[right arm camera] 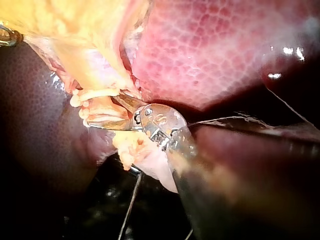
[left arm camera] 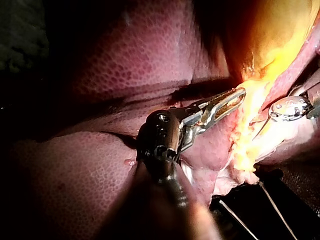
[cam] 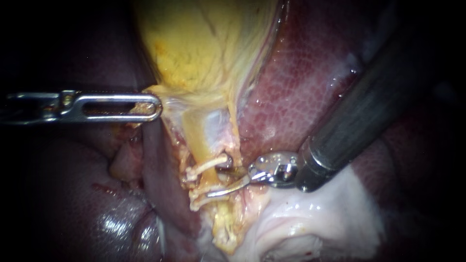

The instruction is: Go to the cutting position left tube

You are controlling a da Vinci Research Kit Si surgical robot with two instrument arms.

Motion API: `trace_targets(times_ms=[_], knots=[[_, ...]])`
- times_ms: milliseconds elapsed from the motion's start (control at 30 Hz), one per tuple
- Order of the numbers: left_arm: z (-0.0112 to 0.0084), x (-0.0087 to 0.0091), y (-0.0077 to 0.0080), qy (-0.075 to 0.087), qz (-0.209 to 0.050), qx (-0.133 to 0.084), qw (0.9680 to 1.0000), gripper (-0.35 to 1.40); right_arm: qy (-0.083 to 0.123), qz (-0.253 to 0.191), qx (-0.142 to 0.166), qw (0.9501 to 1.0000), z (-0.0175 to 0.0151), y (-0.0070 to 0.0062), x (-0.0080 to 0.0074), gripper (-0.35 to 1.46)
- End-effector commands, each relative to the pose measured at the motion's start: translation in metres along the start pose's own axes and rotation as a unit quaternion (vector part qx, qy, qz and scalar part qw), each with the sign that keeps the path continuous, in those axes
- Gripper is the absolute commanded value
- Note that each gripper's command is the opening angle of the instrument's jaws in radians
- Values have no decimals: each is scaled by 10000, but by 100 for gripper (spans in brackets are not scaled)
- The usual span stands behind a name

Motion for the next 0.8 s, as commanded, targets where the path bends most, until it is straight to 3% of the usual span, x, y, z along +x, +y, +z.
trace_targets(times_ms=[33,167,367,800], knots=[[0,0,1,1,0,4,10000,-35,17,-39,88,10000,0,-3,2,141],[0,-1,4,-4,1,-6,10000,-35,-76,-107,315,9994,4,-11,4,140],[1,-1,14,-11,5,-18,10000,-35,16,-210,646,9977,15,-19,13,138],[3,-1,16,-23,7,-36,10000,-35,90,-246,744,9969,39,-10,22,138]])
